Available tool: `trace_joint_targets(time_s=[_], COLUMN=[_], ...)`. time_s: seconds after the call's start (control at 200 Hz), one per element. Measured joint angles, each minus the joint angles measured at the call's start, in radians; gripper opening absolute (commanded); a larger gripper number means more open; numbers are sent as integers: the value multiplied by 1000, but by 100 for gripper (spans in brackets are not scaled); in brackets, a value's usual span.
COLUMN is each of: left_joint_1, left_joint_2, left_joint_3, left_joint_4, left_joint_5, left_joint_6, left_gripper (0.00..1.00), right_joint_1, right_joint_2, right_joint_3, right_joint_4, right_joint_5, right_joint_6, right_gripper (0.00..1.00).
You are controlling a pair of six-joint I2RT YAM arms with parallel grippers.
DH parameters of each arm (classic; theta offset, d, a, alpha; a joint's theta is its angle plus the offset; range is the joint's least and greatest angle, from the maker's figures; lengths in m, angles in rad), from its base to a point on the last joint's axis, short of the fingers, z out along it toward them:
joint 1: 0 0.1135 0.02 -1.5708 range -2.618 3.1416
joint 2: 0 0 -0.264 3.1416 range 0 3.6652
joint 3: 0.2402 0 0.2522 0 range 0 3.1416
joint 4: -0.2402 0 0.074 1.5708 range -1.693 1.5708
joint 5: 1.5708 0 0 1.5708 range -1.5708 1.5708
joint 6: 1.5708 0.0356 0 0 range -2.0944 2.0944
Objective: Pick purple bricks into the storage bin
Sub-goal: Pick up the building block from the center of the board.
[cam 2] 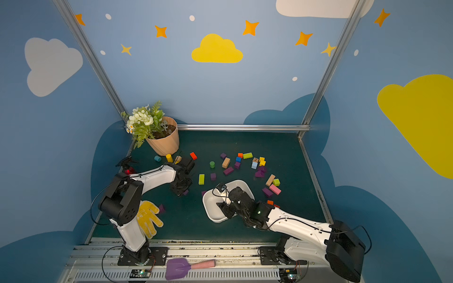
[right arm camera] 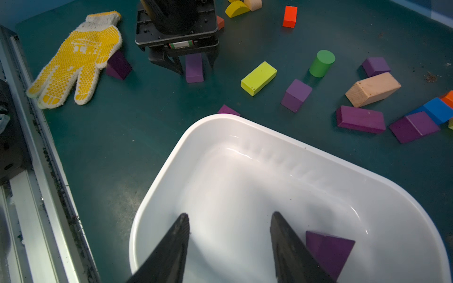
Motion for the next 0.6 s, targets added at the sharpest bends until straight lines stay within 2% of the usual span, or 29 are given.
trace_joint_targets(time_s=[0.06, 0.23, 0.335, 0.601], left_joint_1=[2, 6, 6, 8], left_joint_2=[0, -2, -11, -28], left_joint_3=[-1, -10, -21, -39], left_joint_4=[0, 6, 10, 22], left_joint_5=[-2, -8, -10, -18], left_joint_6=[-2, -12, -21, -9], left_gripper=[43, 36, 23, 25], right_joint_1=[0, 0, 0, -1], right_joint_2=[-1, -1, -1, -10], right_joint_3=[0, 0, 0, 0], right_joint_4=[0, 0, 0, 0], right_joint_5=[0, 6, 12, 42], right_joint_6=[0, 1, 5, 32], right_gripper=[56, 56, 56, 57])
